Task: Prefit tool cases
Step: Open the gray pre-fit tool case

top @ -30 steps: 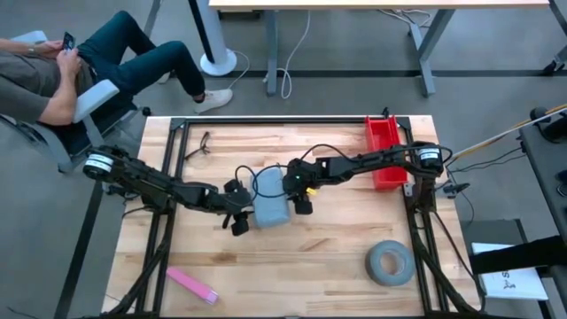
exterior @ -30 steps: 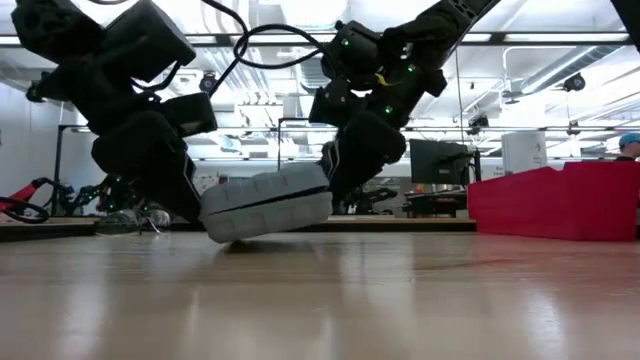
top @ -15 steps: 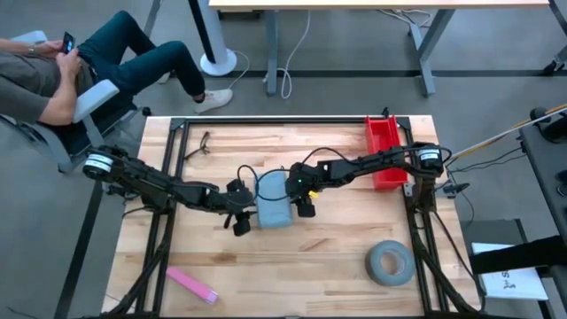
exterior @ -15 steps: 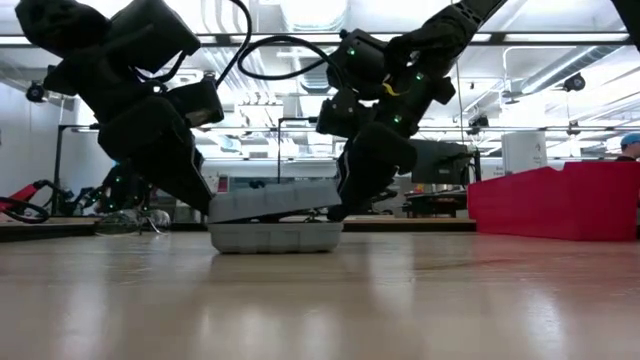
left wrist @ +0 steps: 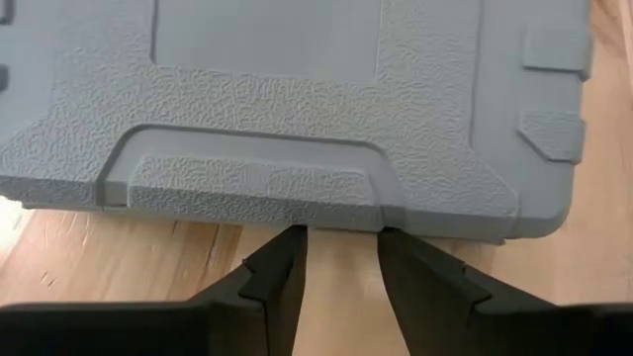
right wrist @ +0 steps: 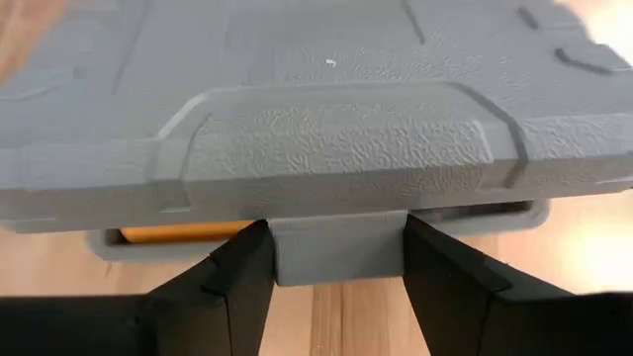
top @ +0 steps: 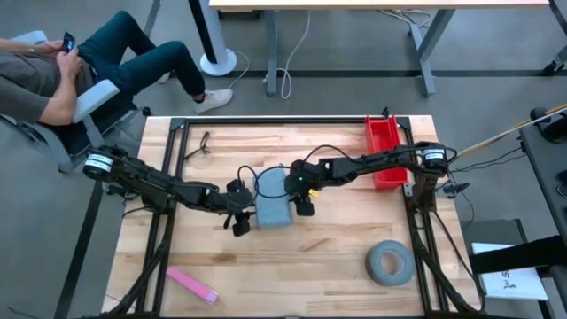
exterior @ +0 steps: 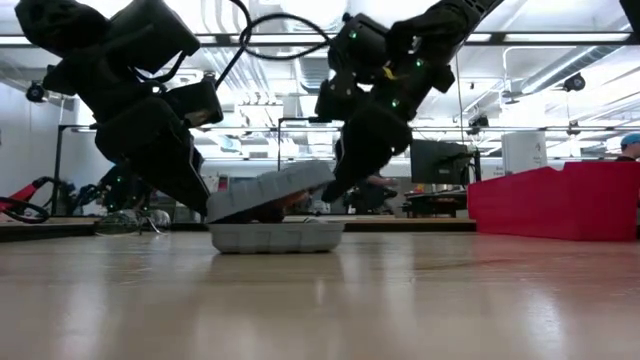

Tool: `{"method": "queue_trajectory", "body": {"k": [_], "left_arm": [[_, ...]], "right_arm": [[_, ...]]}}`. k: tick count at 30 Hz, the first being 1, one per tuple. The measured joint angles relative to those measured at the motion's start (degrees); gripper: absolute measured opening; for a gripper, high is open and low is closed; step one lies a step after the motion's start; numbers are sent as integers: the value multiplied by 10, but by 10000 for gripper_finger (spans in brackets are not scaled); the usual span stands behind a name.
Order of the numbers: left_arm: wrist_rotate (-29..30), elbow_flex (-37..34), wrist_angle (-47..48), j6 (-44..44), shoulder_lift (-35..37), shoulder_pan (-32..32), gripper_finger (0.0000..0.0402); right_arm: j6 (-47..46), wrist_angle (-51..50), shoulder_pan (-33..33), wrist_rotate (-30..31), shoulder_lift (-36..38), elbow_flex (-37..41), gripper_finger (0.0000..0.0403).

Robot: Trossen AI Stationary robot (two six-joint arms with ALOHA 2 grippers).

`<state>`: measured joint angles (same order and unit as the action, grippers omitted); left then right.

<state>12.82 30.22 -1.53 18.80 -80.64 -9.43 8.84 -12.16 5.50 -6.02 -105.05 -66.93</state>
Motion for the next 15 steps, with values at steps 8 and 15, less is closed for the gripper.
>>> {"method": "queue_trajectory", "body": {"k": [8,15], "left_arm": [[-1,0,-9,-5,0,0,128],[-3,-1,-16,-7,-1,0,134]], "right_arm": [[-4,5,-5,0,16,-3,181],[-19,3,-14,2,16,-24,190]]}}
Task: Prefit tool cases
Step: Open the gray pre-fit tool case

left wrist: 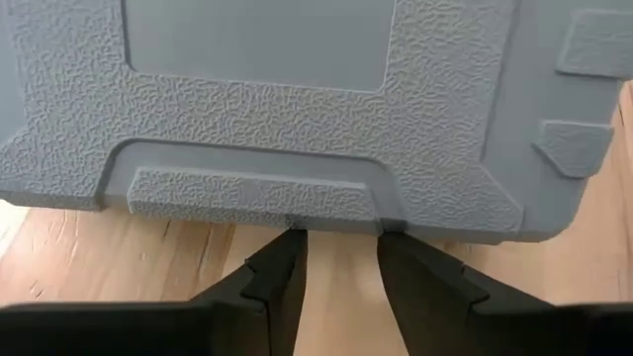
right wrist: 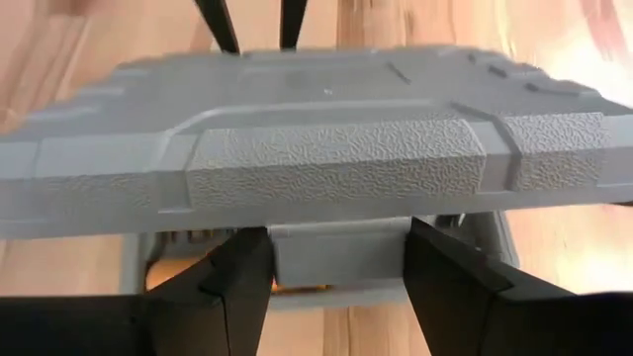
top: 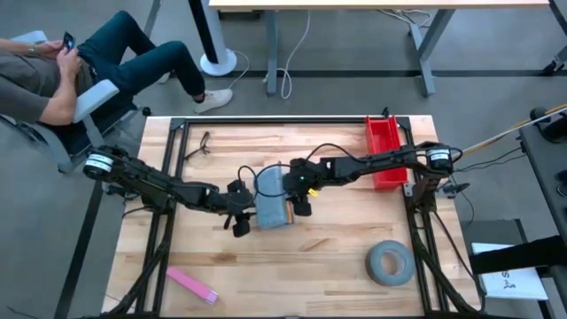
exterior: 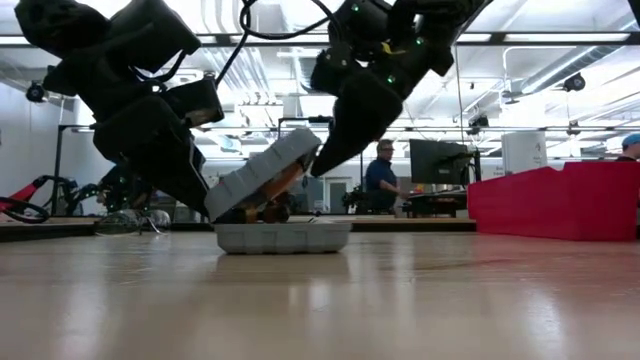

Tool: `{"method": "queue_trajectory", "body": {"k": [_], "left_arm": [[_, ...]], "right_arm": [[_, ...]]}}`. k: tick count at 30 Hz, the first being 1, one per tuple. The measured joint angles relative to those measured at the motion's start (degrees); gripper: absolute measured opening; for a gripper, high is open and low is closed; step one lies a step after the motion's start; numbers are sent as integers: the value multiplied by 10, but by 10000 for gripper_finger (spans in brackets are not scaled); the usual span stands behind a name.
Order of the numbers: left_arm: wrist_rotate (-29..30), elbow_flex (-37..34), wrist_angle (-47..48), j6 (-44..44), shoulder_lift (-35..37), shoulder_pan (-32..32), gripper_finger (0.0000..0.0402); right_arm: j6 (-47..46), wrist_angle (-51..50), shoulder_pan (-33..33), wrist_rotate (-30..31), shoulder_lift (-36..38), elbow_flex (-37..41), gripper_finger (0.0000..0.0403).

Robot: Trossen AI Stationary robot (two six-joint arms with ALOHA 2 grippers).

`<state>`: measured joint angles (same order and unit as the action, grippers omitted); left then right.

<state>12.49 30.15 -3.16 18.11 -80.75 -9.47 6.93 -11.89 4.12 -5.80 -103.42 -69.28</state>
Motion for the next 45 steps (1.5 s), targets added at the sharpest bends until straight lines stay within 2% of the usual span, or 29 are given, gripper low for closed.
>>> {"method": "queue_trajectory", "body": {"k": [13,26,33,42,45], "left_arm": [[6,0,-23,-3,0,0,137],[4,1,-48,-11,1,0,137],[-3,1,-60,-12,1,-5,137],[-15,23,-46,-37,13,-5,137],[-15,33,-15,-42,23,-5,137]], "right_arm": [[-6,3,-16,1,0,-34,199],[-19,8,-24,9,-1,-47,235],[-19,13,-27,9,-1,-55,228],[-29,19,-30,1,-1,-55,230],[-29,20,-33,-4,-1,-55,235]]}}
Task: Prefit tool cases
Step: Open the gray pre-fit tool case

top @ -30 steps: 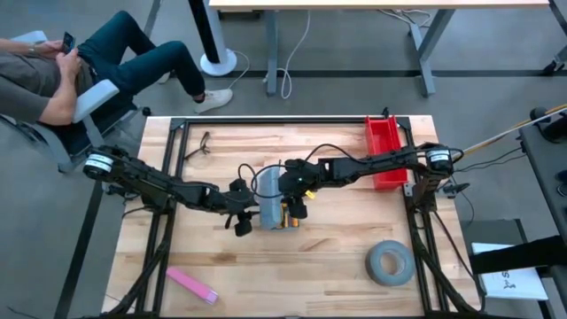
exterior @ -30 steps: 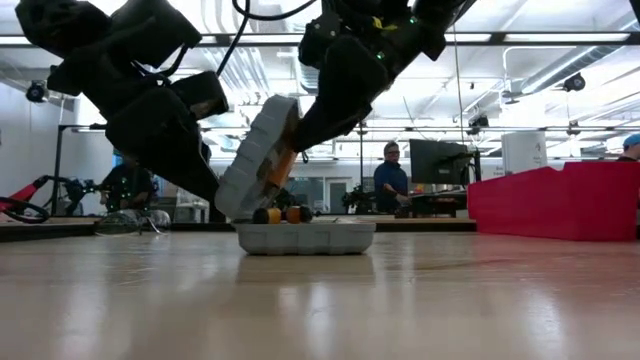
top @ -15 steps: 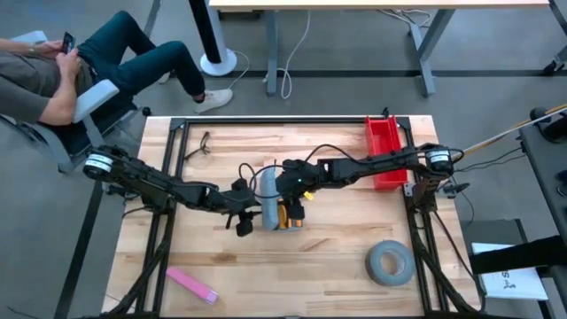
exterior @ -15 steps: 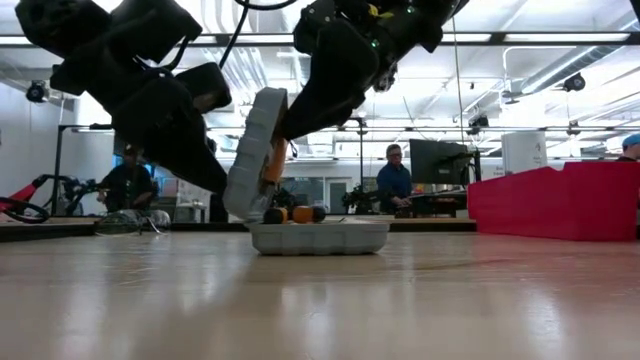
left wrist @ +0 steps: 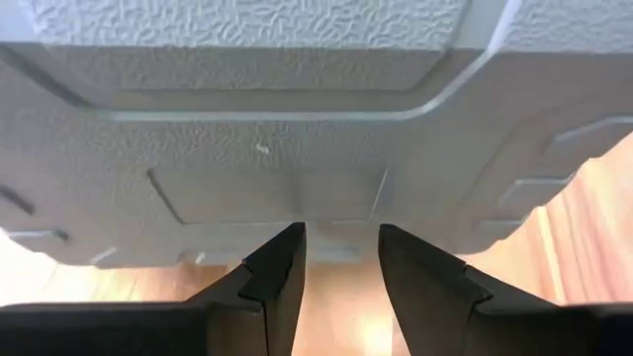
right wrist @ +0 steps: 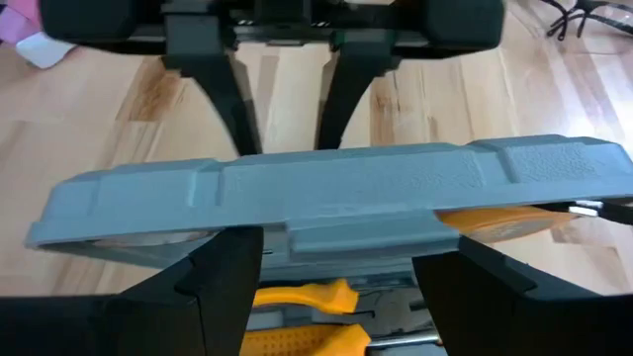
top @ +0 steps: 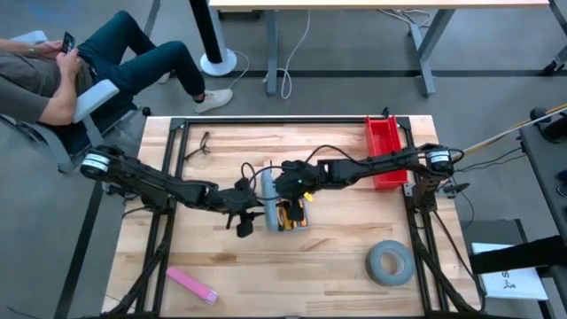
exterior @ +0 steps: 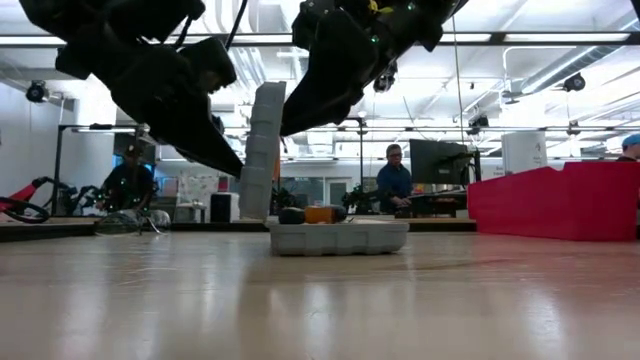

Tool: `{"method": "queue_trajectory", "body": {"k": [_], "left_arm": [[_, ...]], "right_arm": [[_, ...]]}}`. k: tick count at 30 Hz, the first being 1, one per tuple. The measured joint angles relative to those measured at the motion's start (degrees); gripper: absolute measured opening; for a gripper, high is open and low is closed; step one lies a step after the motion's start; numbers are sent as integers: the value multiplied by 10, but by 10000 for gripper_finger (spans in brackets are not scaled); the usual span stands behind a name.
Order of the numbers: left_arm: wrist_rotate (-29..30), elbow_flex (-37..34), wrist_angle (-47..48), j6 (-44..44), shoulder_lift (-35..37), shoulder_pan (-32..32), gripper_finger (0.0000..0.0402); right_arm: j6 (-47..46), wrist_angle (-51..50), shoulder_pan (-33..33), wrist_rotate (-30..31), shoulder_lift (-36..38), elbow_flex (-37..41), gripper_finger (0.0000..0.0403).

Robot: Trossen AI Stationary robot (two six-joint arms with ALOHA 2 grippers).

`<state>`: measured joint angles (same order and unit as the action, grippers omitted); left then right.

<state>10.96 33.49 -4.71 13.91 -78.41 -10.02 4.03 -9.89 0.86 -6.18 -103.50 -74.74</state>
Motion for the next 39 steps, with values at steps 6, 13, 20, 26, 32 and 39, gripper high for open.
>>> {"method": "queue_trajectory", "body": {"k": [6,13,20,26,32,39], "left_arm": [[-15,6,30,1,20,-4,137],[-30,6,62,27,54,-19,137],[-30,6,88,40,74,-28,137],[-31,6,112,44,78,-31,137],[-42,6,139,55,88,-33,137],[-46,6,168,64,110,-34,137]], "right_arm": [[0,3,-6,-3,-1,0,237],[-6,7,-10,-13,-3,0,240],[-10,20,-11,-13,-3,0,233],[-10,19,-11,-14,-3,0,231],[-9,26,-11,-14,-3,0,235],[-8,29,-11,-16,-3,-9,227]]}}
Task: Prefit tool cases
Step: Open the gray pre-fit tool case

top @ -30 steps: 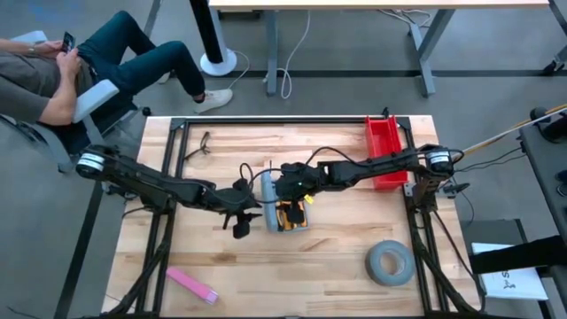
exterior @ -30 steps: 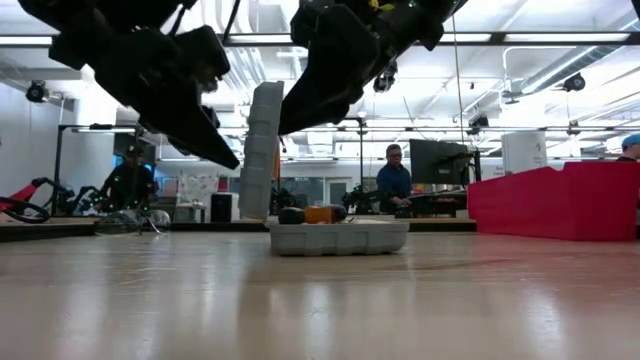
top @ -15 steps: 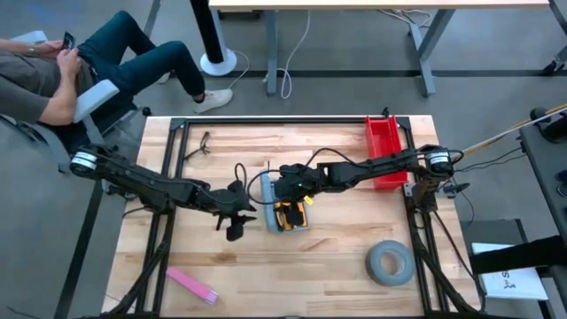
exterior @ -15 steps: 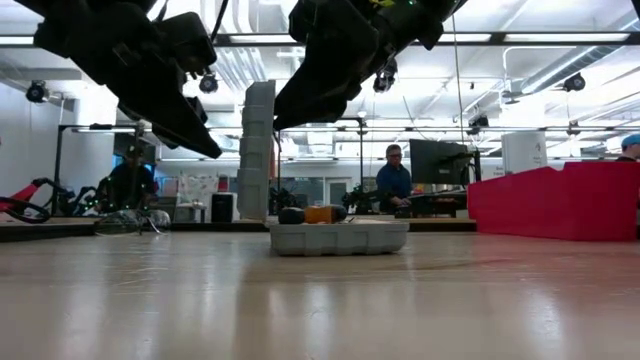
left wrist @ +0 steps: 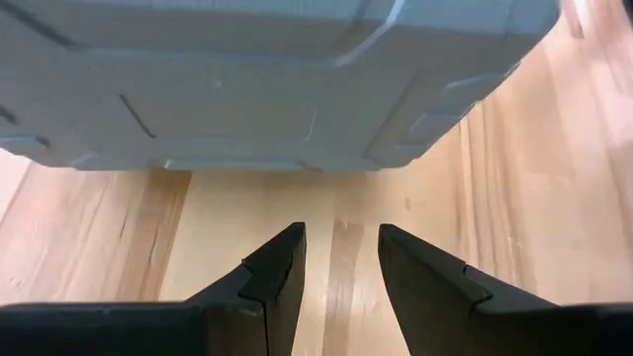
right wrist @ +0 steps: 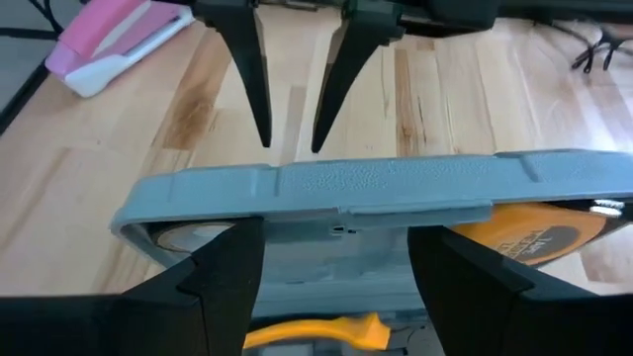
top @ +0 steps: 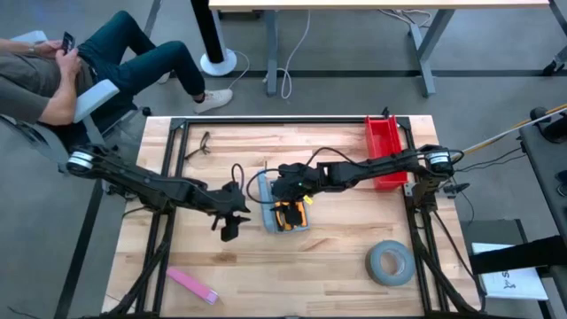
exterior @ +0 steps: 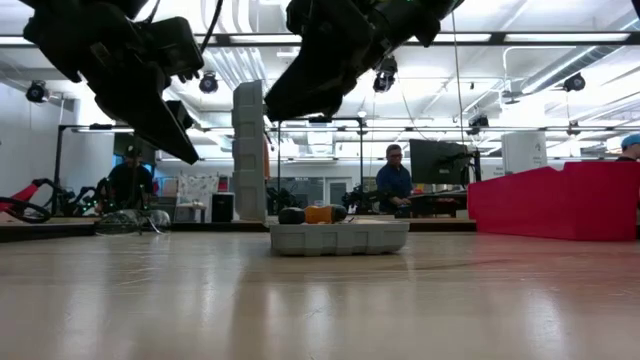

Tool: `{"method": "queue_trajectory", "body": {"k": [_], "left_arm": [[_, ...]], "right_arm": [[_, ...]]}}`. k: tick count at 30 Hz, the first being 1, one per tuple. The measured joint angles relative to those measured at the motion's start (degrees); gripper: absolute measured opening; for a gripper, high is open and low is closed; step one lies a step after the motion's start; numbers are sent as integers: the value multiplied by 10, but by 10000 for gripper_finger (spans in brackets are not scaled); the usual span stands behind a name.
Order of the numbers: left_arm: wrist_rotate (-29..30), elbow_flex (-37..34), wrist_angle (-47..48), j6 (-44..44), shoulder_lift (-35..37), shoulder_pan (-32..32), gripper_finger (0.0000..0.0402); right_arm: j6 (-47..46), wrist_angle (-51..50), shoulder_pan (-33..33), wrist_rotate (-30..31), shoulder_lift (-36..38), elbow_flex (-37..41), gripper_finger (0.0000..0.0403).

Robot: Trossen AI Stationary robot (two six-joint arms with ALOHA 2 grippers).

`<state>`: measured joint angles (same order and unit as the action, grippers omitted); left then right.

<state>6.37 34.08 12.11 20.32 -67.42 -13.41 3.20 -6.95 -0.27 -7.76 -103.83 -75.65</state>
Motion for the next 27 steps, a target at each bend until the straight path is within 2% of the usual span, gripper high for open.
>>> {"method": "queue_trajectory", "body": {"k": [9,16,21,27], "left_arm": [[0,0,36,9,57,-1,137],[0,0,73,12,86,-2,137],[0,0,89,18,107,-7,137],[0,4,151,32,141,-18,137]], "right_arm": [[5,-45,2,3,-1,-47,233],[20,-148,2,18,-59,-135,220],[38,-160,2,18,-91,-180,224],[45,-167,3,13,-125,-216,223]]}}
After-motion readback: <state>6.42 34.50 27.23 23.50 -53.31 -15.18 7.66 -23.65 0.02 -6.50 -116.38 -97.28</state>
